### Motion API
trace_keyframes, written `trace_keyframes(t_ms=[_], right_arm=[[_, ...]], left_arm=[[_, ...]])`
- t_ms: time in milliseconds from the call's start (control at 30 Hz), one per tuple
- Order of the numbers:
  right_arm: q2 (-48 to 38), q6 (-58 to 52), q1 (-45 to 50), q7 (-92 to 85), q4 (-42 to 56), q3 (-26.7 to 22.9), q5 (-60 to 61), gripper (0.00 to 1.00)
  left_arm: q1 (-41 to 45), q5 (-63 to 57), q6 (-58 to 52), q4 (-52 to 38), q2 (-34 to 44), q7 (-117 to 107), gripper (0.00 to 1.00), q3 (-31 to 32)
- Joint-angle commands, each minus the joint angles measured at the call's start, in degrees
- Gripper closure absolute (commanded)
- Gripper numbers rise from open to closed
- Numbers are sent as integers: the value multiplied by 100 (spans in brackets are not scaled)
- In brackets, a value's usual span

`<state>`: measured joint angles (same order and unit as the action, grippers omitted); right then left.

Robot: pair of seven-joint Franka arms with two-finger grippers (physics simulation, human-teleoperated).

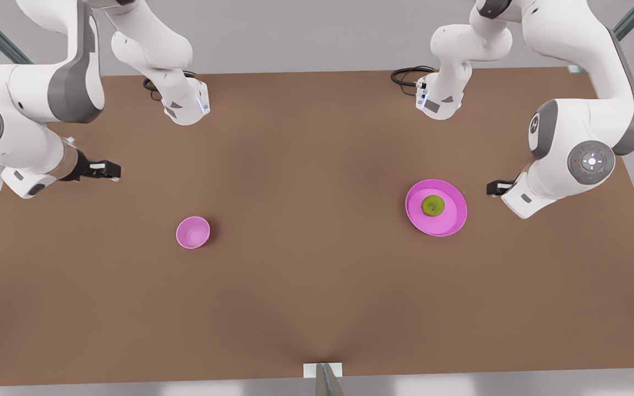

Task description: Use the left arm to pick up the apple from the plate, transfer it to the gripper of the right arm, and then use the right arm to place it into the bowl

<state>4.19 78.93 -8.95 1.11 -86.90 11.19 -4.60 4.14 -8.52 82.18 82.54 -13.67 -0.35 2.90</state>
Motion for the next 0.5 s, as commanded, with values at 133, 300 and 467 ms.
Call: trace_keyframes(t_ms=[133,300,467], right_arm=[[117,211,60,-5,24,-3,-67,0],[460,211,42,47,534,-3,-59,0],[548,211,7,-5,630,-12,20,0]], left_arm=[[52,148,919,796,-127,149,0,9],[360,386,3752,2776,-241,62,0,9],[377,386,4315,3348,-259,-211,0,9]])
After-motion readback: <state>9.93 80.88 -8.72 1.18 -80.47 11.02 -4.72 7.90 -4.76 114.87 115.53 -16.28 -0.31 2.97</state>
